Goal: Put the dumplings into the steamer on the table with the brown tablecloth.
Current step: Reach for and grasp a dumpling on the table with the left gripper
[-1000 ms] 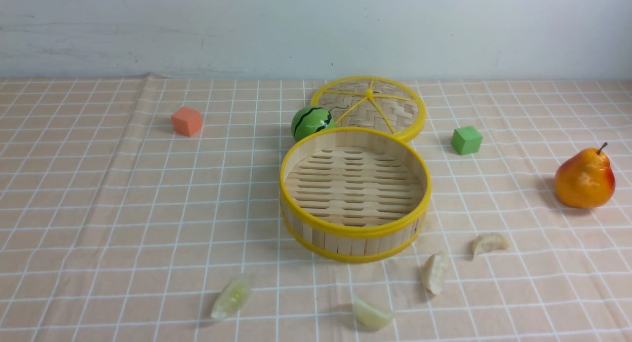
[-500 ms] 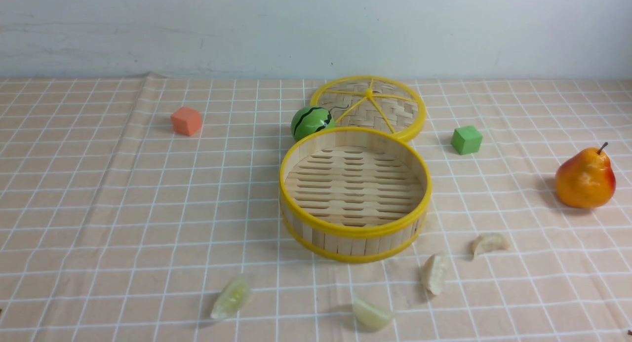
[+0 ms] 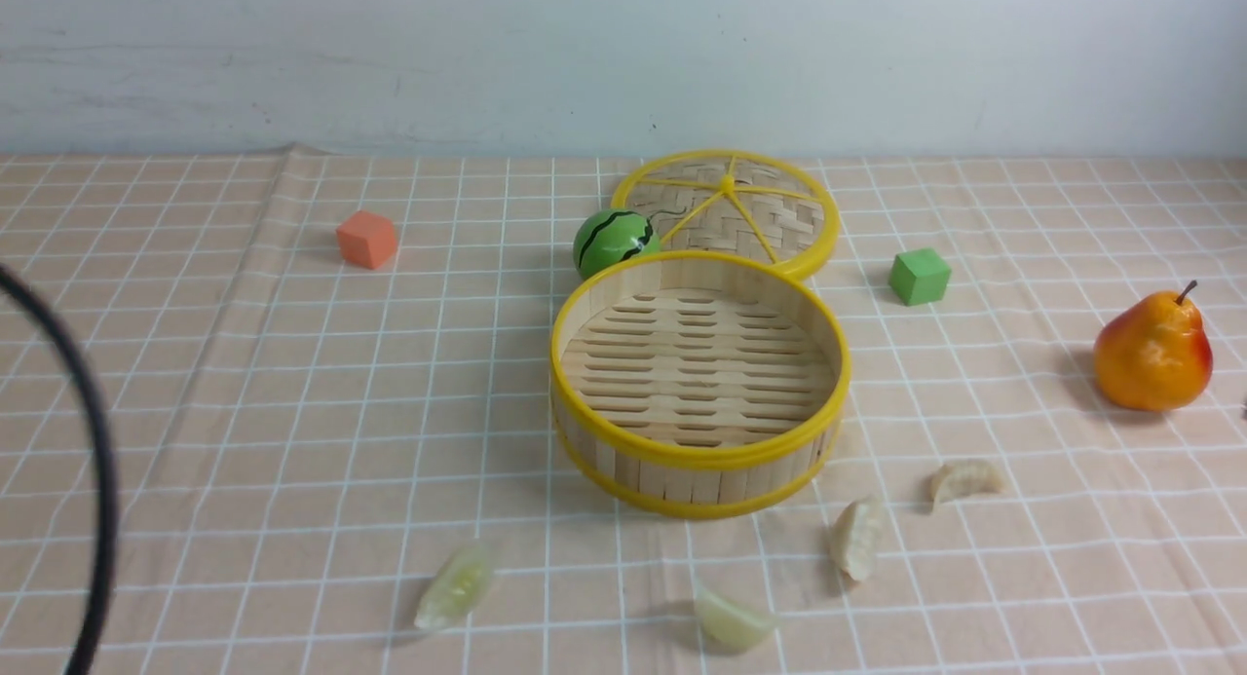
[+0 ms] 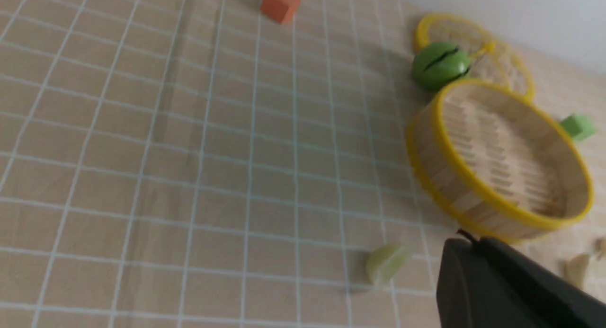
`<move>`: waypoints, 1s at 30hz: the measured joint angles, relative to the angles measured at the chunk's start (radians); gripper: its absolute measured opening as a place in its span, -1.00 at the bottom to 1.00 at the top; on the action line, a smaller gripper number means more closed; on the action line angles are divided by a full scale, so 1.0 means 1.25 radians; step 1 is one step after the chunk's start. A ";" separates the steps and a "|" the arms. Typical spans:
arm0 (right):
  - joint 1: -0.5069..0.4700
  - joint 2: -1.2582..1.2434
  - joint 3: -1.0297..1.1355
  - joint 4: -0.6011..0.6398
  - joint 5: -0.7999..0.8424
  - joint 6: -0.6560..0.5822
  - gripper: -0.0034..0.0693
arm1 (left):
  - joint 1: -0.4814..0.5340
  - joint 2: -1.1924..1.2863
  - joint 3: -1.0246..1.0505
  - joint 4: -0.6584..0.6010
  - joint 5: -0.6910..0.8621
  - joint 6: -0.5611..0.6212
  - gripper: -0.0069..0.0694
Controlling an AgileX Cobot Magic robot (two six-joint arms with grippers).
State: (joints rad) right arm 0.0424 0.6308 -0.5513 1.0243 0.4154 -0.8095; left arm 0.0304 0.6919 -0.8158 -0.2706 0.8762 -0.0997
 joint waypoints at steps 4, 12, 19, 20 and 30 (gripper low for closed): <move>0.019 0.186 -0.143 -0.093 0.226 0.000 -0.95 | -0.119 0.167 -0.098 0.083 0.109 0.010 -0.85; 0.199 0.402 -0.316 -0.479 0.469 0.251 -0.93 | -0.349 0.422 -0.199 0.221 0.162 0.004 -0.81; 0.332 0.445 -0.332 -0.695 0.550 0.432 -0.92 | -0.423 0.609 -0.217 0.235 0.132 0.001 -0.23; 0.342 0.445 -0.333 -0.700 0.558 0.441 -0.92 | -0.427 0.646 -0.217 0.235 0.111 0.005 -0.09; 0.345 0.445 -0.335 -0.697 0.546 0.454 -0.91 | -0.427 0.838 -0.220 0.235 -0.021 0.009 0.61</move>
State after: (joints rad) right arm 0.4730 1.1873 -0.9698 0.1534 1.0977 -0.2426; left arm -0.5039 1.7389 -1.0903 0.0232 0.8497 -0.0879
